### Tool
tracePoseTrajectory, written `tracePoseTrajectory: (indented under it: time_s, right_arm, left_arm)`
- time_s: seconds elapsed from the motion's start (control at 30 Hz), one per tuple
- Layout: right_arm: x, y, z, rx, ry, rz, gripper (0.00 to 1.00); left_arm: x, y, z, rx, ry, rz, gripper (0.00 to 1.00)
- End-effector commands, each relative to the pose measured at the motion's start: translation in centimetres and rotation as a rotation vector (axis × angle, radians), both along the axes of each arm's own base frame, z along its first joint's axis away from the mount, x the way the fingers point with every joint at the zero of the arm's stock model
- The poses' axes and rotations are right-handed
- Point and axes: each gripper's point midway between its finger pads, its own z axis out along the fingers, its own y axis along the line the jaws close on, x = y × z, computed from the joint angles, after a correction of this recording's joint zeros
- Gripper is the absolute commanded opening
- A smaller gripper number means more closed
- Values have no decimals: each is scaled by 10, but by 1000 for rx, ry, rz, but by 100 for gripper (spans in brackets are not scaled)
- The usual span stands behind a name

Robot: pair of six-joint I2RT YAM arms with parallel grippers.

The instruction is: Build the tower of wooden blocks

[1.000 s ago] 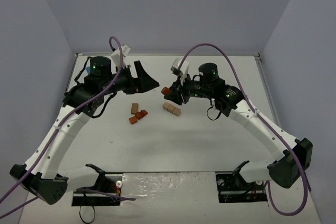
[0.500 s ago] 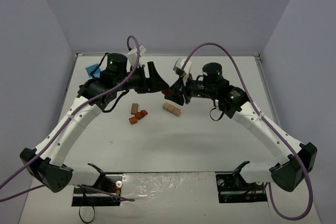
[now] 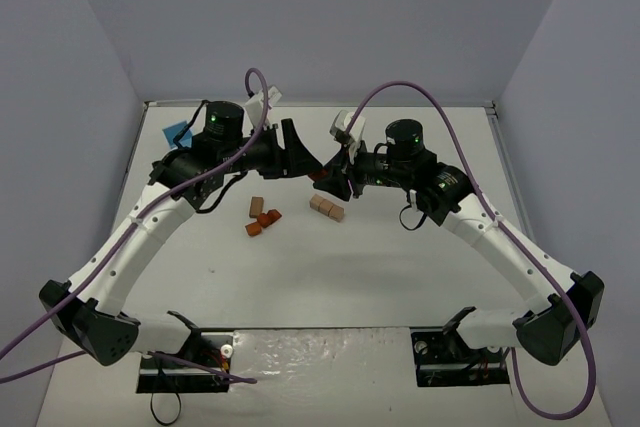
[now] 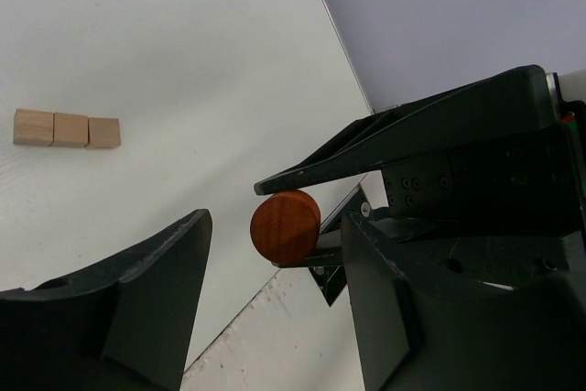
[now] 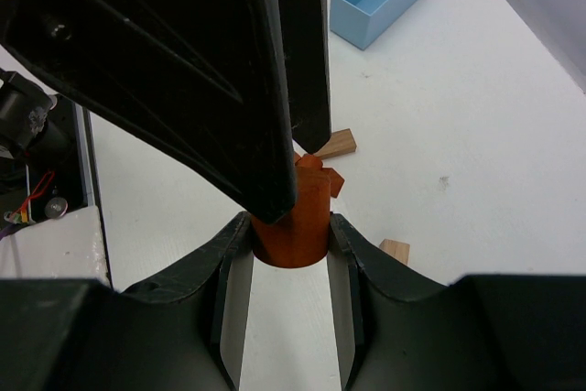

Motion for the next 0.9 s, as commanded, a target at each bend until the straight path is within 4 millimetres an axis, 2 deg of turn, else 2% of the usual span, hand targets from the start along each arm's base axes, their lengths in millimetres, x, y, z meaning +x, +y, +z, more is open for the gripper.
tracePoseTrajectory:
  time_s: [0.0, 0.2, 0.3, 0.43, 0.5, 0.57, 0.7, 0.8, 0.87]
  right_arm:
    - [0, 3, 35, 68, -89, 12, 3]
    - [0, 3, 32, 64, -84, 14, 3]
    - [1, 3, 28, 58, -79, 13, 3]
    - [2, 2, 21, 45, -73, 3, 5]
    - [4, 1, 17, 38, -68, -7, 12]
    - [5, -1, 12, 29, -60, -21, 34]
    - [13, -13, -1, 8, -37, -101, 72]
    - [21, -35, -10, 4, -3, -193, 79]
    - [28, -58, -18, 4, 44, -290, 81]
  left_arm:
    - [-1, -11, 29, -70, -75, -39, 55]
    - [0, -13, 27, -68, -74, -40, 46]
    - [1, -13, 27, -66, -79, -37, 34]
    - [2, -12, 30, -63, -98, -27, 14]
    - [4, -11, 30, -59, -108, -23, 4]
    - [5, -11, 27, -48, -115, -22, 0]
    - [9, -8, 17, -16, -125, -8, 0]
    - [19, -1, 3, 49, -147, 32, 0]
    - [29, 6, -13, 115, -148, 79, 0]
